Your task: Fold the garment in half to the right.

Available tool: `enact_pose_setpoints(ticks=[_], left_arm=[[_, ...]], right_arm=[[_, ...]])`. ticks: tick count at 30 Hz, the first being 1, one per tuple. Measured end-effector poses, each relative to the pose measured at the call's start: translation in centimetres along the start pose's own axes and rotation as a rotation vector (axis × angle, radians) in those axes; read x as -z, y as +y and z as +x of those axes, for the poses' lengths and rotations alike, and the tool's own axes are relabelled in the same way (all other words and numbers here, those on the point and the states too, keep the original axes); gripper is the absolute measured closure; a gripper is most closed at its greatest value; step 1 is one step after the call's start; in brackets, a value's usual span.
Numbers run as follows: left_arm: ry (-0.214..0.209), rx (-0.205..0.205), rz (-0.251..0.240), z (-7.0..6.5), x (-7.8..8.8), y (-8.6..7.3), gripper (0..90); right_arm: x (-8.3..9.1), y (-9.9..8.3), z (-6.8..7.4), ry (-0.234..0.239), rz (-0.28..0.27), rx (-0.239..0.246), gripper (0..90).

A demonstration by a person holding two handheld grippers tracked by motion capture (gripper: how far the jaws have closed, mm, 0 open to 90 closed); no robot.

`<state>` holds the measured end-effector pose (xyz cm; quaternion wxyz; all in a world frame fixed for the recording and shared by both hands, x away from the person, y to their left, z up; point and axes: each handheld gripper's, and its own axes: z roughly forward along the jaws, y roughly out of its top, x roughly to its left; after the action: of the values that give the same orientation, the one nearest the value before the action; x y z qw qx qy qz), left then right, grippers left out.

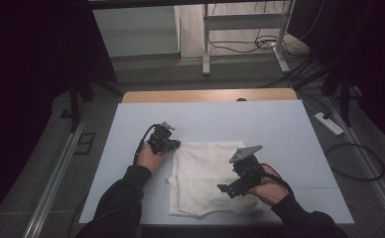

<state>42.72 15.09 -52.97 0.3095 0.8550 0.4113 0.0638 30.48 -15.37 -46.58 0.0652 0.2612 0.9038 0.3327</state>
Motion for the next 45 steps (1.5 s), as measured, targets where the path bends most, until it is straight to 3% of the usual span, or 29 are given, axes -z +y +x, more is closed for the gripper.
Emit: enact_pose_setpoints(ticks=[15,30,34,45], left_arm=[[-0.006,0.003,0.001,0.1,0.0,0.0,87.1],[-0.009,0.006,0.001,0.1,0.0,0.0,87.0],[-0.011,0.008,0.002,0.2,0.0,0.0,87.0],[-0.013,0.01,0.002,0.2,0.0,0.0,87.0]], right_arm=[[-3.6,2.0,4.2,0.035,0.104,0.087,0.0],[-6.1,3.0,6.7,0.085,0.144,0.134,0.0],[-6.9,3.2,7.8,0.089,0.178,0.179,0.0],[-9.1,4.3,10.0,0.137,0.189,0.234,0.0]])
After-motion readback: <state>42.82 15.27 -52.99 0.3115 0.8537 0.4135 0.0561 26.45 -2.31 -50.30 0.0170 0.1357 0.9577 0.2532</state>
